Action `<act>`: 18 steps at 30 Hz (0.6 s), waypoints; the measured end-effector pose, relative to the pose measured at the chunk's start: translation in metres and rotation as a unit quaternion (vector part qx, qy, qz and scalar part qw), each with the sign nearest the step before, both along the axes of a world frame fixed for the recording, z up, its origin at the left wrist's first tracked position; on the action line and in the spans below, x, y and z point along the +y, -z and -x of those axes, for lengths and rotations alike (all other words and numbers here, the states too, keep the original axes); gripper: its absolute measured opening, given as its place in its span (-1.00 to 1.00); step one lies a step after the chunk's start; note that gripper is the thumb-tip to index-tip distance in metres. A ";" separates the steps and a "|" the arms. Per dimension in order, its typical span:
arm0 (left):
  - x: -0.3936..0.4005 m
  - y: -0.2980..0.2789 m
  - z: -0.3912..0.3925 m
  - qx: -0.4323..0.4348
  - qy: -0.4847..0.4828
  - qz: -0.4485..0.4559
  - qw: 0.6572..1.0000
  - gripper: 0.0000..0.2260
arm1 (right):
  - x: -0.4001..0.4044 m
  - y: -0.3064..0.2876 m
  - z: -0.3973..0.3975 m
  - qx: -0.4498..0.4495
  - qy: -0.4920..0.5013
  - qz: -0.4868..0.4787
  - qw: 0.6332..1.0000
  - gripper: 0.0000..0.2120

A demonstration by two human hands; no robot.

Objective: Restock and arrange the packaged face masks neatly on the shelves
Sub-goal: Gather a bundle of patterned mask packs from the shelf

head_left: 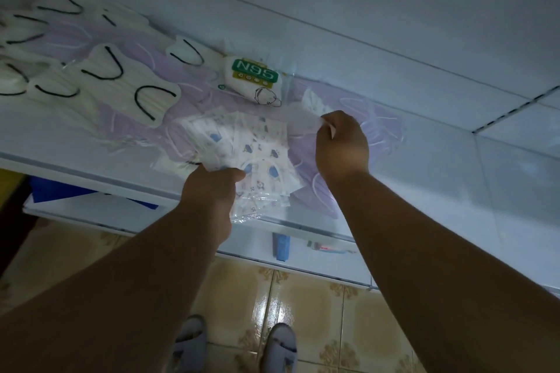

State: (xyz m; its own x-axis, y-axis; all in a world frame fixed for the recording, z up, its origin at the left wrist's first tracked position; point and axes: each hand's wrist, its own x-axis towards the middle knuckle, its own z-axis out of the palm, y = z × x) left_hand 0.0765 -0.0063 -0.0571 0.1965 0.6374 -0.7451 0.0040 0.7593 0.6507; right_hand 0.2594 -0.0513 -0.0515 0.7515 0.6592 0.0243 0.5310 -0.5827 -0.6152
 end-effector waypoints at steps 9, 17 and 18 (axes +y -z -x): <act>-0.013 -0.006 0.017 -0.080 0.076 0.001 0.994 -0.78 | -0.066 0.009 0.099 0.056 -0.193 -0.085 0.976 -0.83; -0.045 -0.002 0.067 -0.116 0.169 -0.021 0.979 -0.66 | -0.096 -0.015 0.119 0.517 0.170 -0.110 0.832 -0.44; -0.055 -0.007 0.074 -0.121 0.182 -0.027 0.976 -0.66 | -0.105 -0.017 0.123 0.584 0.177 -0.130 0.782 -0.57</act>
